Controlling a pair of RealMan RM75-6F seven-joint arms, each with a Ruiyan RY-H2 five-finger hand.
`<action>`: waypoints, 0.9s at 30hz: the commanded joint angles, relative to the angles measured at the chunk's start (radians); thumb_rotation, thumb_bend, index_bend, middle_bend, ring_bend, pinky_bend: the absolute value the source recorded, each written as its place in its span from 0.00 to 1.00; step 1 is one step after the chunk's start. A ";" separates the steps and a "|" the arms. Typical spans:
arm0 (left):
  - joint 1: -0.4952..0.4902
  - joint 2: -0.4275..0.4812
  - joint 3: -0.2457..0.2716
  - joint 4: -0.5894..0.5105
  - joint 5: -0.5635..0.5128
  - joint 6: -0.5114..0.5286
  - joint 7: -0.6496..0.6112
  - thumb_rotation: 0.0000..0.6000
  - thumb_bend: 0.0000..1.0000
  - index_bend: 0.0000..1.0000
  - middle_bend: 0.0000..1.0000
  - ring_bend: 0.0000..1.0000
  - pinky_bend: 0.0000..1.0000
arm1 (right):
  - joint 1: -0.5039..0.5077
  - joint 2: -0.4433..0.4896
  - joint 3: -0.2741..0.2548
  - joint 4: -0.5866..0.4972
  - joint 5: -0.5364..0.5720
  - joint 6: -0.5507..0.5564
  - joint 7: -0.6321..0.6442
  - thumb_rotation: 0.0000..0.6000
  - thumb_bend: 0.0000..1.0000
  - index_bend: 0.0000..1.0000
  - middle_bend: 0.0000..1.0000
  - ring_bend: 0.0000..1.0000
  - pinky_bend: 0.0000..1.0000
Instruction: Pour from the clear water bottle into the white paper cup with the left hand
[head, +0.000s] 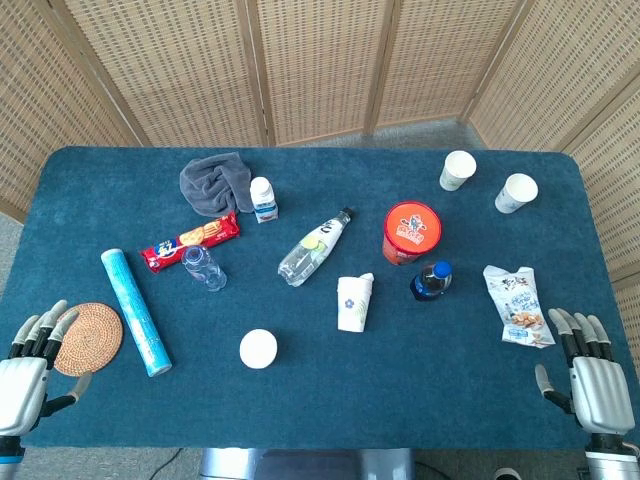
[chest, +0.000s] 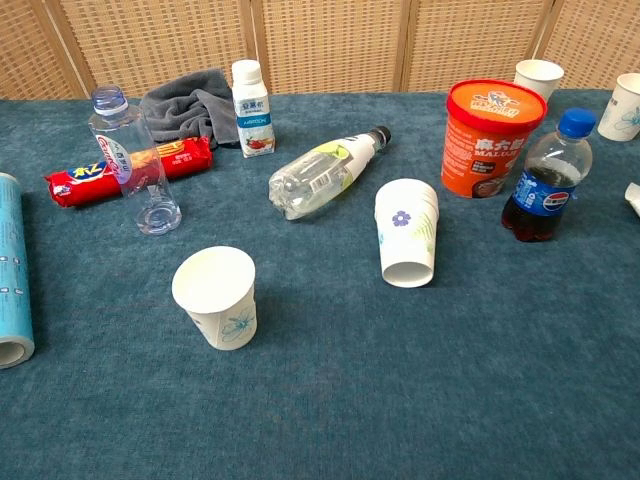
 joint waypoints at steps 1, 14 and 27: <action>-0.003 0.000 -0.002 -0.003 -0.002 -0.005 0.002 1.00 0.37 0.07 0.01 0.00 0.00 | 0.001 0.000 0.003 0.001 0.002 0.002 0.002 1.00 0.45 0.05 0.05 0.00 0.00; -0.014 0.008 -0.010 -0.021 0.005 -0.011 0.005 1.00 0.37 0.07 0.01 0.00 0.00 | -0.006 -0.004 0.002 0.023 0.005 0.005 0.030 1.00 0.45 0.05 0.03 0.00 0.00; -0.106 0.062 -0.044 0.007 -0.096 -0.182 -0.343 0.98 0.37 0.01 0.00 0.00 0.00 | 0.004 -0.002 0.010 0.027 0.016 -0.010 0.034 1.00 0.45 0.05 0.03 0.00 0.00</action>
